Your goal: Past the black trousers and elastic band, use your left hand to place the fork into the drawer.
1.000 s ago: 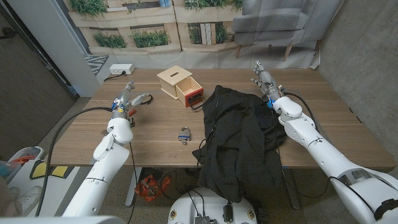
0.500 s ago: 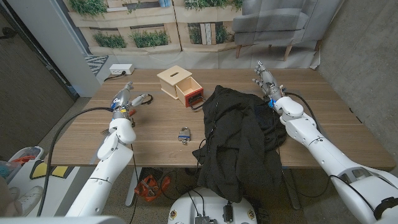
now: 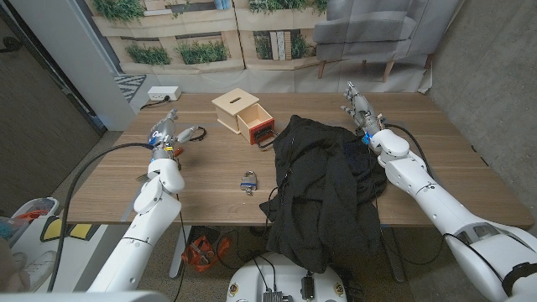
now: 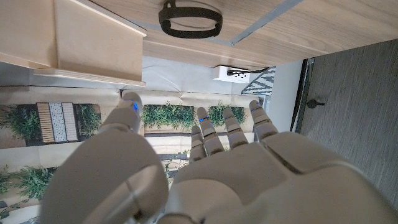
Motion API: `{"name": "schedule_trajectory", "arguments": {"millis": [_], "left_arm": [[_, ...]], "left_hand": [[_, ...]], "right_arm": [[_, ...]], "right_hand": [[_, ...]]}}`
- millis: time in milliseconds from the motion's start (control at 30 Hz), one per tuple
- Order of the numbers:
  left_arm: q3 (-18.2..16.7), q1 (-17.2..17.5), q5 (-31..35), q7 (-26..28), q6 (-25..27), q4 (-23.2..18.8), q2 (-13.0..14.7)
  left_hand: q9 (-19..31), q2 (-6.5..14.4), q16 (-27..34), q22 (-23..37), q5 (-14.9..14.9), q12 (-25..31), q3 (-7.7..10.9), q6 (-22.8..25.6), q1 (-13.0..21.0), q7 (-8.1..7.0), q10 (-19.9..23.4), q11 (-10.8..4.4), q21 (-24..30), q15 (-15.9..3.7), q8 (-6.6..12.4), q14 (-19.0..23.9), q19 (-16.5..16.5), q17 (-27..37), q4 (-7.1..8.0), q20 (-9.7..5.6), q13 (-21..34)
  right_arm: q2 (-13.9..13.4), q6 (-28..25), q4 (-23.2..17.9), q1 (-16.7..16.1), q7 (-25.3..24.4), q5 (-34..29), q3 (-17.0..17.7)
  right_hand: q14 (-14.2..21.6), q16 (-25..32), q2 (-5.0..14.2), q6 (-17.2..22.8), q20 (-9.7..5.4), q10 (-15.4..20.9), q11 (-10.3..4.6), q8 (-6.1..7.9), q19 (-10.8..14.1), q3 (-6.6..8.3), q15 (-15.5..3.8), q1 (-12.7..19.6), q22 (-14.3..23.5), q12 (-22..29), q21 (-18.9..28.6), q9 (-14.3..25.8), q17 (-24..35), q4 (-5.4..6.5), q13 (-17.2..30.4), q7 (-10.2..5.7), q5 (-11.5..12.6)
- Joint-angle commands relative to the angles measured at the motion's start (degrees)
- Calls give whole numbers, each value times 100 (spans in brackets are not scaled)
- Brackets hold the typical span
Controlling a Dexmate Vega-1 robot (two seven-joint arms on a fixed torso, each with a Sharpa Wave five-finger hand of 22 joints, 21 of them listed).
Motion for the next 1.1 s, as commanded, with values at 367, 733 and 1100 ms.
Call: {"name": "schedule_trajectory", "arguments": {"millis": [367,733,1100], "left_arm": [[188,-44,464,38,658,-86,-2],[264,-51,587,-126,895,-174,46],[186,69,547,-382,789,-295,271]], "left_hand": [[32,0,11,8,-11,37,-69,87,-23,5,81,-10,23,36,9,51,35,4,7,11,59],[34,107,18,9,7,50,-24,125,107,28,149,-1,25,46,11,90,60,0,-27,29,100],[35,91,10,9,-5,53,-61,143,90,14,179,-1,20,41,7,81,58,0,-14,22,124]], "right_arm": [[-2,144,166,62,50,-17,29],[-53,136,52,2,1,-16,59],[-116,110,-107,-90,-58,-20,78]], "right_hand": [[-29,37,11,32,-35,10,-15,12,26,23,-39,49,33,-13,19,15,12,-42,26,0,-9],[-20,39,16,31,-21,14,-25,10,52,22,-43,53,32,-13,28,15,11,-54,27,-8,-8],[-17,40,21,29,-20,15,-34,9,47,21,-47,53,32,-13,24,15,11,-62,27,-14,-9]]}}
